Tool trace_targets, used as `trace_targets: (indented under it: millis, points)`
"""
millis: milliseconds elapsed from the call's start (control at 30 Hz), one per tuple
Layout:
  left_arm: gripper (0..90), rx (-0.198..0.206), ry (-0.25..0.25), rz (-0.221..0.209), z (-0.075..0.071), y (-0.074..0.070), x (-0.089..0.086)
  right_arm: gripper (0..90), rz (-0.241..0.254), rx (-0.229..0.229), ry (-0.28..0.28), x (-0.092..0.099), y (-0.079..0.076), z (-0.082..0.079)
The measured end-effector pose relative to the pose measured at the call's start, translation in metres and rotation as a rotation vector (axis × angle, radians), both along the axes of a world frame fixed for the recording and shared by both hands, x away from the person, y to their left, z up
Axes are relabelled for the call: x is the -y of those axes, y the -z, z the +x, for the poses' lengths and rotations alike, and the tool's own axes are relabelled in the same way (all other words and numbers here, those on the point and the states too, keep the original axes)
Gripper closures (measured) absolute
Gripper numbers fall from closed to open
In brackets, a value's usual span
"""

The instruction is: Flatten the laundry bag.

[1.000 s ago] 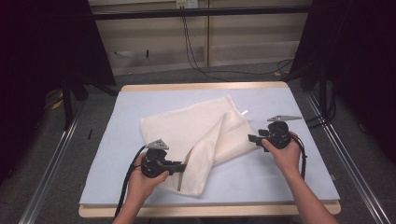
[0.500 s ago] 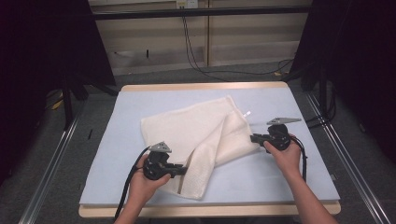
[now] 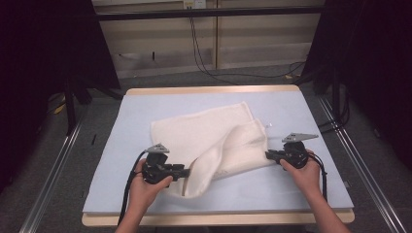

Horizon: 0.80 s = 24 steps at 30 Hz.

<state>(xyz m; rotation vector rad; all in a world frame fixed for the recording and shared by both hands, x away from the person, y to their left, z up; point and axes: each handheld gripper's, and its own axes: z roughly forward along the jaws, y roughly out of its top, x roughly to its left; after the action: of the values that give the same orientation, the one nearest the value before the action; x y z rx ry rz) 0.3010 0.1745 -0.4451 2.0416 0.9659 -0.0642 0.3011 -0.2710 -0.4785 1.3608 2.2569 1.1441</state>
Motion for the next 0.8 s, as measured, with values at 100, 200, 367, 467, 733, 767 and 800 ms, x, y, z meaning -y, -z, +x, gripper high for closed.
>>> trace_targets:
  millis: [100,200,367,467,733,767,800]
  points:
    - [54.7,0.016,-0.072,0.032,0.002,0.0,-0.013,84.3,0.001,-0.006,0.002,0.0,0.001,0.001]
    - [48.9,0.018,-0.139,0.065,0.002,0.001,-0.022,84.1,0.0,-0.009,0.008,-0.001,0.001,0.001]
    - [42.9,-0.002,-0.217,0.229,0.002,0.009,-0.034,82.6,-0.006,-0.004,0.017,-0.002,0.0,0.0]
    - [45.2,-0.045,-0.22,0.232,0.002,0.019,-0.04,81.7,-0.002,-0.008,0.017,-0.001,0.001,0.0]
    - [79.0,-0.072,-0.218,0.232,0.005,0.02,-0.034,82.0,0.003,-0.024,0.037,-0.001,0.0,0.001]
    - [82.7,-0.075,-0.217,0.226,0.007,0.02,-0.034,82.4,0.001,-0.024,0.034,-0.002,0.0,0.002]
    - [84.5,-0.075,-0.226,0.216,0.009,0.019,-0.033,83.0,-0.003,-0.023,0.034,-0.002,0.0,0.002]
